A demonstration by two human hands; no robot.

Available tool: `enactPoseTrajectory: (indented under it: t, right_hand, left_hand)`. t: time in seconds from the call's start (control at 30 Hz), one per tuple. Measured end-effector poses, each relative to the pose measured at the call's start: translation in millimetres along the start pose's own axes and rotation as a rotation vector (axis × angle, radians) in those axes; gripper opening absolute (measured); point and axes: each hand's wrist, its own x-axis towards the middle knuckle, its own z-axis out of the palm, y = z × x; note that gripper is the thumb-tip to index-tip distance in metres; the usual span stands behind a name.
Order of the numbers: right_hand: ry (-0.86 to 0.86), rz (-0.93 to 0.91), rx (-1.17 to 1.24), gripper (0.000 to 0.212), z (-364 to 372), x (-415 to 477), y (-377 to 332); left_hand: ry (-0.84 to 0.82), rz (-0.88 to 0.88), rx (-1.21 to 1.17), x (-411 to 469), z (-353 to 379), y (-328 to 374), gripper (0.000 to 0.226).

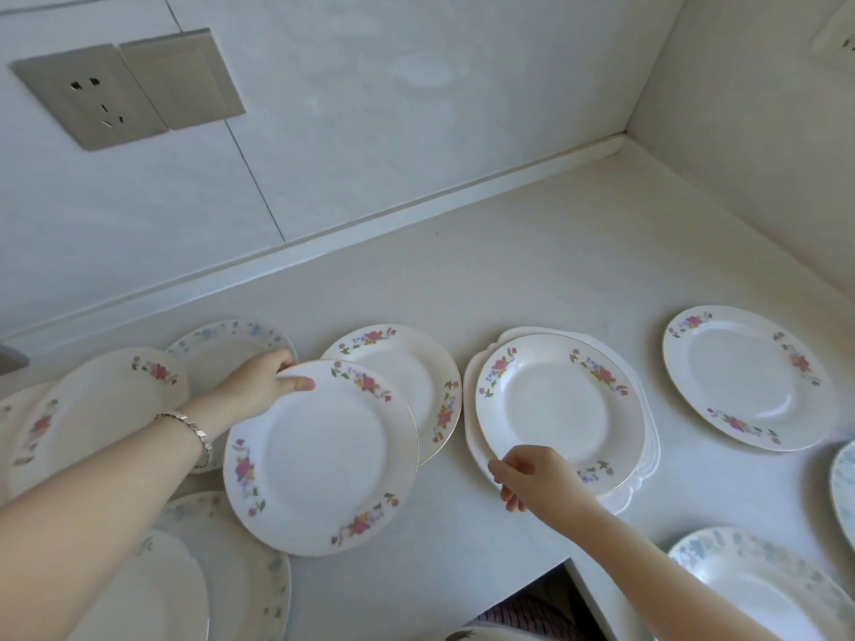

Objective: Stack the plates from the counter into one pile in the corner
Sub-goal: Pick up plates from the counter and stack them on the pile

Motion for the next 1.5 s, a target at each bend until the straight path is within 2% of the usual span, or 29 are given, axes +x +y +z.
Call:
enactPoseTrajectory:
  t: [0.13,0.27,0.37,0.43,0.53,0.63,0.7,0.8,0.93,1.07,1.27,1.4,1.5]
  right_hand:
    - [-0.009,-0.026,0.068,0.028,1,-5,-12]
    - [0.08,-0.074,0.033,0.019,-5,-13,-14]
    - [0.051,-0.052,0.27,0.029,-15,-26,-18]
    - [0.139,-0.067,0.385,0.024,-27,-33,-18]
    - [0.362,-0.039,0.346,0.022,-48,-29,0]
    - [0.457,0.033,0.299,0.034,-65,-18,30]
    - [0.487,0.072,0.221,0.034,-73,-12,49]
    - [0.507,0.125,0.138,0.033,-80,-2,69]
    - [0.453,0.217,0.013,0.037,-81,12,79]
    - [0.454,0.285,-0.134,0.039,-81,22,83]
    - [0.458,0.291,-0.315,0.043,-84,29,88]
    - [0.52,0.266,-0.326,0.047,-79,28,91]
    - [0.568,0.273,-0.282,0.046,-78,30,90]
  left_hand:
    - [0.016,0.127,-0.014,-9,-13,12,0.035]
    - [0.115,0.066,-0.312,-23,-15,39,0.028]
    - [0.19,0.014,-0.514,-37,2,76,0.03]
    - [0.257,-0.01,-0.621,-45,22,104,0.035]
    - [0.289,-0.011,-0.679,-50,57,137,0.029]
    - [0.177,0.026,-0.553,-49,90,161,0.03]
    - [0.071,0.029,-0.392,-44,107,171,0.031]
    - [-0.028,0.029,-0.157,-37,123,181,0.017]
    - [-0.066,-0.011,0.01,-29,139,194,0.043]
    - [-0.106,-0.083,0.072,-22,150,209,0.062]
    - [-0.115,-0.143,0.085,-20,159,217,0.066]
    - [-0.114,-0.101,0.074,-25,163,207,0.064]
    - [-0.213,-0.097,-0.008,-27,160,199,0.067]
